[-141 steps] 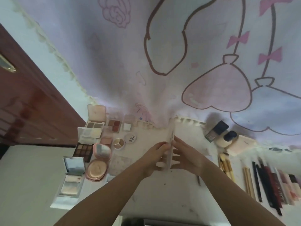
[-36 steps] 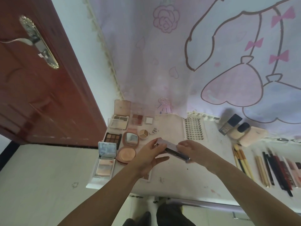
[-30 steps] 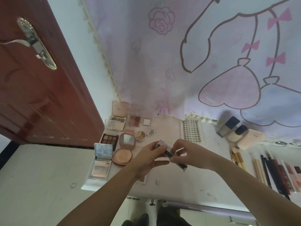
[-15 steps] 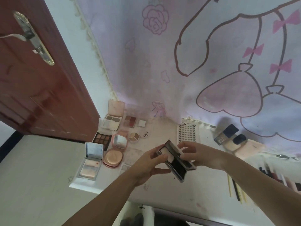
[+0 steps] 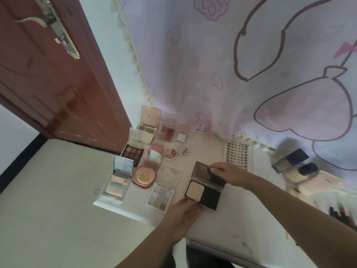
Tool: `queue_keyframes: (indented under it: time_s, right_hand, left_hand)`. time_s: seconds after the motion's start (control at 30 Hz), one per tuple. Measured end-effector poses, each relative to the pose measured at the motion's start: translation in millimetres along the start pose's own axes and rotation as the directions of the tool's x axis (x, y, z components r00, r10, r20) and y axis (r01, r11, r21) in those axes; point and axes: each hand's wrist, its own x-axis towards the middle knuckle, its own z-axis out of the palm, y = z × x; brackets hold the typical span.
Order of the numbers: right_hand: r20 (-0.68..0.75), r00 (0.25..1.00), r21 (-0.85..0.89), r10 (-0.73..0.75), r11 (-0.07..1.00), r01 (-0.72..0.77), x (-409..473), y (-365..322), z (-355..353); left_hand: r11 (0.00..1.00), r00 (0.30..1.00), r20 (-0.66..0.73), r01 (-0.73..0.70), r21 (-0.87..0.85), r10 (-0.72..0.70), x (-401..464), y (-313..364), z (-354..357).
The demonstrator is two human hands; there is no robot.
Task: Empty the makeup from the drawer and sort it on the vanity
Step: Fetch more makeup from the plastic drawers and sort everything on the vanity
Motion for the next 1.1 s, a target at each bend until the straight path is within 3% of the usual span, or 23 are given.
queue_keyframes:
  time_s: [0.07, 0.2, 0.33, 0.47, 0.6, 0.7, 0.83, 0.93, 1.03, 1.1]
  right_hand:
    - [-0.030, 0.999, -0.076, -0.026, 0.997, 0.024, 10, -1, 5]
    - [-0.044, 0.998, -0.069, -0.051, 0.996, 0.048, 24, -4, 7]
    - [-0.044, 0.996, -0.108, -0.081, 0.991, 0.076, 34, -6, 13]
    - [-0.054, 0.993, -0.100, -0.106, 0.990, 0.100, 34, -7, 17]
    - [-0.162, 0.982, -0.081, -0.096, 0.993, 0.083, 23, -6, 16]
    - [-0.309, 0.948, -0.026, -0.081, 0.997, 0.077, 2, -1, 6]
    - [-0.477, 0.879, -0.034, -0.003, 0.999, -0.015, -45, 28, -27]
    - [-0.635, 0.773, -0.126, 0.014, 0.985, -0.121, -84, 56, -69]
    - [-0.698, 0.715, -0.265, 0.031, 0.917, -0.299, -105, 79, -115]
    - [-0.659, 0.750, -0.403, 0.060, 0.813, -0.420, -105, 92, -136]
  left_hand:
    - [0.996, 1.000, -0.024, -0.003, -0.094, 0.001, -1, 1, 4]
    - [0.976, 0.996, -0.094, -0.023, -0.217, 0.003, 3, 8, 9]
    - [0.989, 0.992, -0.129, -0.014, -0.149, -0.006, 6, 14, 7]
    - [0.979, 0.990, -0.137, 0.014, -0.204, -0.043, 6, 20, 10]
    - [0.990, 0.988, -0.140, 0.041, -0.132, -0.059, 3, 24, 10]
    - [0.987, 0.985, -0.134, 0.125, 0.106, -0.110, 2, 17, 14]
    - [0.860, 0.985, -0.067, 0.171, 0.480, -0.159, 7, -6, 48]
    - [0.747, 0.989, 0.017, 0.098, 0.658, -0.144, 21, -19, 103]
    - [0.589, 0.982, 0.190, -0.145, 0.795, -0.015, 50, -32, 168]
    - [0.430, 0.942, 0.319, -0.332, 0.839, 0.105, 75, -42, 210]
